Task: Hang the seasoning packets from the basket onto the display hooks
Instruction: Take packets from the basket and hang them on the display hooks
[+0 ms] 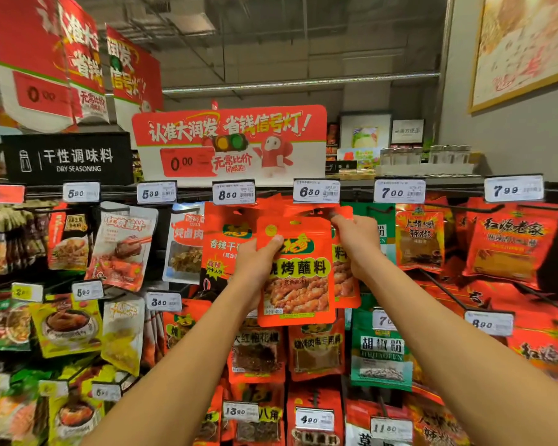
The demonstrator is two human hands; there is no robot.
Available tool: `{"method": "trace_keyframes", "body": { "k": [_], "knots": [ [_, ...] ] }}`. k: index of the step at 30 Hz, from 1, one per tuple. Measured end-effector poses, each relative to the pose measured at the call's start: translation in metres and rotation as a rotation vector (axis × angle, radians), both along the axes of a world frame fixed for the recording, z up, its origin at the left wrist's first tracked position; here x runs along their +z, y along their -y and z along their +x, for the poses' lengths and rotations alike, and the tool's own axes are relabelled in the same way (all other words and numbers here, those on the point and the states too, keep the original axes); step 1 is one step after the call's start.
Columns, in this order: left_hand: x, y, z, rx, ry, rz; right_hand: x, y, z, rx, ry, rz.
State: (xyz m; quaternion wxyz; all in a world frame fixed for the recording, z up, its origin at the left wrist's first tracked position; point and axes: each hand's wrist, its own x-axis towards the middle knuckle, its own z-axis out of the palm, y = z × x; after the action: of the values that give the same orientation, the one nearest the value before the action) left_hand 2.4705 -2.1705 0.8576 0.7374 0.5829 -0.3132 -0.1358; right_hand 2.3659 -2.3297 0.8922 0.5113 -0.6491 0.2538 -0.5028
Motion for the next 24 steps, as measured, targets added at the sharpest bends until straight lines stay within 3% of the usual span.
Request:
{"method": "trace_keyframes", "body": {
  "k": [8, 11, 24],
  "knots": [
    [0.014, 0.024, -0.012, 0.131, -0.005, 0.004, 0.002, 0.004, -0.004, 0.102, -0.034, 0.085],
    [0.021, 0.035, -0.020, 0.187, 0.041, -0.014, -0.006, 0.006, -0.005, 0.120, -0.047, 0.005],
    [0.039, 0.060, -0.016, 0.291, -0.087, 0.097, 0.007, 0.009, 0.002, -0.117, -0.178, -0.132]
  ]
}}
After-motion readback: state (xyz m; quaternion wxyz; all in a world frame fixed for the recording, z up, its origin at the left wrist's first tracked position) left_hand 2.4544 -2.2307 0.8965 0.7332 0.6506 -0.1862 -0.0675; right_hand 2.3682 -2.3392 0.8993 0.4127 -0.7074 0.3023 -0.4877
